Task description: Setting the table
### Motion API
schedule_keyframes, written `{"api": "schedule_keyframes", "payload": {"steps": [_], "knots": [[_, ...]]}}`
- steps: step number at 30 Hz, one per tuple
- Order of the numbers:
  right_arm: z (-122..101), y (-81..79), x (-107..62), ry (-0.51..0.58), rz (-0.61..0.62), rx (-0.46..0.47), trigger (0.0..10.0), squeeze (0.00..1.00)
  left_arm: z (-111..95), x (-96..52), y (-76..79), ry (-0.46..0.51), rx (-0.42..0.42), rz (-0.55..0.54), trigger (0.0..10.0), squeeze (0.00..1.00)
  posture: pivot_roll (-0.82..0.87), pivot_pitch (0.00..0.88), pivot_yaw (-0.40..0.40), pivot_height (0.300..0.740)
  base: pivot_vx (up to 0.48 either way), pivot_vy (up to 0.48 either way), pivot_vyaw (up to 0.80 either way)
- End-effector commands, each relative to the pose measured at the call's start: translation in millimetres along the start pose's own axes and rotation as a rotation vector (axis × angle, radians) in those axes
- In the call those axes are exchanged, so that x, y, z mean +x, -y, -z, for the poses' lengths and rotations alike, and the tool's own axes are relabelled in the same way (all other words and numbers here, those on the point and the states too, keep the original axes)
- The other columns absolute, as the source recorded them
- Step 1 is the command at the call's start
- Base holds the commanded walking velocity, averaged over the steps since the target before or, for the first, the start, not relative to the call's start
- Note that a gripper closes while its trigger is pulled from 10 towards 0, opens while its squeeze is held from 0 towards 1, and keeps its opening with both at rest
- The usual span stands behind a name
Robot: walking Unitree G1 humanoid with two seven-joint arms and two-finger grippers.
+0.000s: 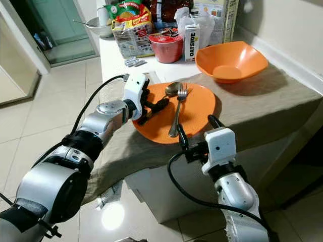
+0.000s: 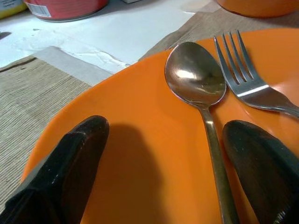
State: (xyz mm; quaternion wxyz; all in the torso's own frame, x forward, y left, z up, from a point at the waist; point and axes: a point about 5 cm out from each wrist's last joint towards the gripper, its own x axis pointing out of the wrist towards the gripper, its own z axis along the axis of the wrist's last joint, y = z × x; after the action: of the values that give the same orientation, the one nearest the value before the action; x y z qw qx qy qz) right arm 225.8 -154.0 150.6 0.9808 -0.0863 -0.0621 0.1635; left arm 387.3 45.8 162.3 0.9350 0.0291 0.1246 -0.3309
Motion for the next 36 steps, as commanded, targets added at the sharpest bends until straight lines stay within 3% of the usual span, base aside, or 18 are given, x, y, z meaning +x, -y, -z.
{"api": "schedule_keyframes", "payload": {"steps": [1, 2, 3, 4, 20, 21, 22, 23, 36], "knots": [[-2.4, 0.4, -2.3, 0.002, -0.023, 0.003, 10.0, 0.0, 24.8, 0.0, 5.3, -0.106, -0.025, 0.032, 10.0, 0.25, -0.28, 0.038, 0.174, 0.74, 0.0, 0.0, 0.0], [-2.1, 1.9, -2.2, 0.0, -0.02, 0.003, 10.0, 0.0, 24.6, 0.2, 5.4, -0.105, -0.026, 0.031, 10.0, 0.27, -0.28, 0.035, 0.172, 0.74, 0.0, 0.0, 0.0], [-2.0, 2.6, -1.9, -0.001, -0.018, 0.003, 10.0, 0.0, 24.1, 0.4, 5.5, -0.103, -0.028, 0.031, 10.0, 0.58, -0.28, 0.033, 0.171, 0.74, 0.0, 0.0, 0.0], [-2.1, 2.9, -1.3, 0.0, -0.016, 0.002, 10.0, 0.0, 23.8, 0.5, 5.7, -0.101, -0.032, 0.032, 10.0, 1.0, -0.28, 0.033, 0.171, 0.74, 0.0, 0.0, 0.0], [-3.3, -1.9, 3.2, 0.009, -0.007, 0.023, 10.0, 0.0, 24.5, 1.5, 9.1, -0.101, 0.001, 0.048, 10.0, 1.0, -0.28, 0.021, 0.172, 0.74, 0.0, 0.0, 0.0], [-3.3, -2.2, 3.4, 0.009, -0.007, 0.023, 10.0, 0.0, 24.2, 1.5, 9.5, -0.099, 0.002, 0.051, 10.0, 0.63, -0.28, 0.021, 0.172, 0.74, 0.0, 0.0, 0.0], [-3.3, -2.2, 3.4, 0.009, -0.007, 0.023, 10.0, 0.0, 24.2, 1.5, 9.5, -0.099, 0.002, 0.051, 10.0, 0.63, -0.28, 0.021, 0.172, 0.74, 0.0, 0.0, 0.0], [-3.2, -3.2, 3.7, 0.01, -0.009, 0.022, 10.0, 0.0, 23.6, 1.6, 9.7, -0.095, 0.006, 0.052, 10.0, 0.0, -0.28, 0.022, 0.171, 0.74, 0.0, 0.0, 0.0], [-3.3, -5.2, 3.5, 0.012, -0.016, 0.013, 10.0, 0.0, 21.9, 2.4, 10.6, -0.071, 0.053, 0.035, 10.0, 0.0, -0.28, 0.026, 0.168, 0.74, 0.0, 0.0, 0.0]]}}
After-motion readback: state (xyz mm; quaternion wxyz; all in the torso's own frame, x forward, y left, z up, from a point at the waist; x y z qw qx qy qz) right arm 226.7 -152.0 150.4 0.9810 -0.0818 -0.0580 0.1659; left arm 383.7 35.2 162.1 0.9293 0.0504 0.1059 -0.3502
